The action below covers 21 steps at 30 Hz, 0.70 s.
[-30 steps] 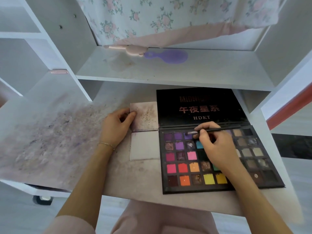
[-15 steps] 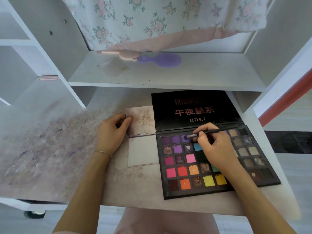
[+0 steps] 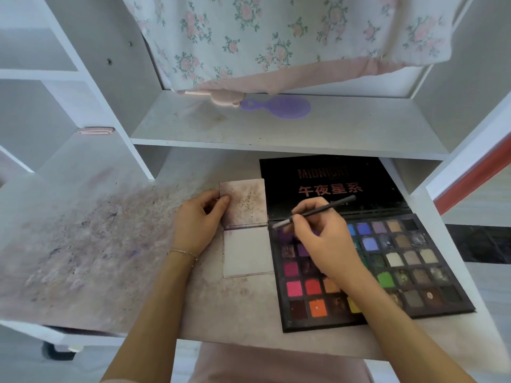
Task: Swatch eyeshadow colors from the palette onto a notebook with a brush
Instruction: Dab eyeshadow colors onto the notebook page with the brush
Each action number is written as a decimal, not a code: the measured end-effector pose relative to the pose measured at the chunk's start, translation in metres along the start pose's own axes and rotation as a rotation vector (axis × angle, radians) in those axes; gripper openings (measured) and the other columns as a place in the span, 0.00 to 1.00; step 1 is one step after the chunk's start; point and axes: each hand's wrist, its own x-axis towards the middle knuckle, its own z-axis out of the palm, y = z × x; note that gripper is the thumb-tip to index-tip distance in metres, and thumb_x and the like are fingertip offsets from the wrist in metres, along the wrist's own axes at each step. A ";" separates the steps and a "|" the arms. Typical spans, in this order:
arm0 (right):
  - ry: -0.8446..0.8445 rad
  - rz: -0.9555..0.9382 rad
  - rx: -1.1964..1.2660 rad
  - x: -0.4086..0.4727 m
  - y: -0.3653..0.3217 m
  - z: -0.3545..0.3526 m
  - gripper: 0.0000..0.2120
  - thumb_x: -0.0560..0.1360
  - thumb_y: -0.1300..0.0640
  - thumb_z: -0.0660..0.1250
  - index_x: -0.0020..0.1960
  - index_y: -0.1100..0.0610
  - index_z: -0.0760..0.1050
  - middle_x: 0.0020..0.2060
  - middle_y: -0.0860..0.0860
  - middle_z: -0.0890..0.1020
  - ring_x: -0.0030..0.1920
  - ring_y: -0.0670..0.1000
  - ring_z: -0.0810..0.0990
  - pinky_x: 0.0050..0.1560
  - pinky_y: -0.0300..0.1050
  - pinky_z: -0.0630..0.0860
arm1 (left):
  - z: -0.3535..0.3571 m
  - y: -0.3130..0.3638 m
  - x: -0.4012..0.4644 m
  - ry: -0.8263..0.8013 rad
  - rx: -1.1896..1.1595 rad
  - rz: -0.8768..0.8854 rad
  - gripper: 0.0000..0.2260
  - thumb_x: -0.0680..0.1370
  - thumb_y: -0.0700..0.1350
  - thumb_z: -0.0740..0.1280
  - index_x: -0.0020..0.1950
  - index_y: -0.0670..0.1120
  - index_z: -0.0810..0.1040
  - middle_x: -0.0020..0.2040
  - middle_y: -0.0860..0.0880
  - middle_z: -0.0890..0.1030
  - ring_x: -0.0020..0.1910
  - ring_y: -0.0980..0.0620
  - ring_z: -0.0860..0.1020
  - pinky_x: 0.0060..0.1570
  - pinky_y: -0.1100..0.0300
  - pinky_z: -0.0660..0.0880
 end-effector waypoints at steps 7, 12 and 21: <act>-0.123 -0.010 0.016 0.014 -0.005 0.038 0.08 0.75 0.61 0.63 0.41 0.49 0.72 0.34 0.45 0.83 0.39 0.39 0.80 0.37 0.29 0.73 | -0.002 0.003 -0.001 -0.007 -0.007 -0.008 0.06 0.76 0.46 0.66 0.46 0.46 0.81 0.41 0.46 0.83 0.42 0.48 0.79 0.44 0.50 0.76; -0.124 -0.017 -0.062 0.017 0.000 0.043 0.09 0.74 0.61 0.63 0.40 0.48 0.71 0.36 0.48 0.82 0.41 0.43 0.80 0.40 0.33 0.75 | -0.004 0.003 0.000 -0.008 -0.006 -0.003 0.06 0.76 0.46 0.66 0.47 0.47 0.81 0.42 0.48 0.83 0.42 0.50 0.79 0.44 0.53 0.76; -0.134 -0.019 -0.118 0.016 -0.001 0.044 0.07 0.74 0.60 0.62 0.41 0.50 0.71 0.37 0.53 0.82 0.42 0.52 0.80 0.42 0.46 0.77 | -0.003 0.002 0.001 -0.006 -0.023 -0.019 0.06 0.76 0.46 0.66 0.47 0.48 0.82 0.42 0.49 0.83 0.42 0.51 0.79 0.46 0.49 0.76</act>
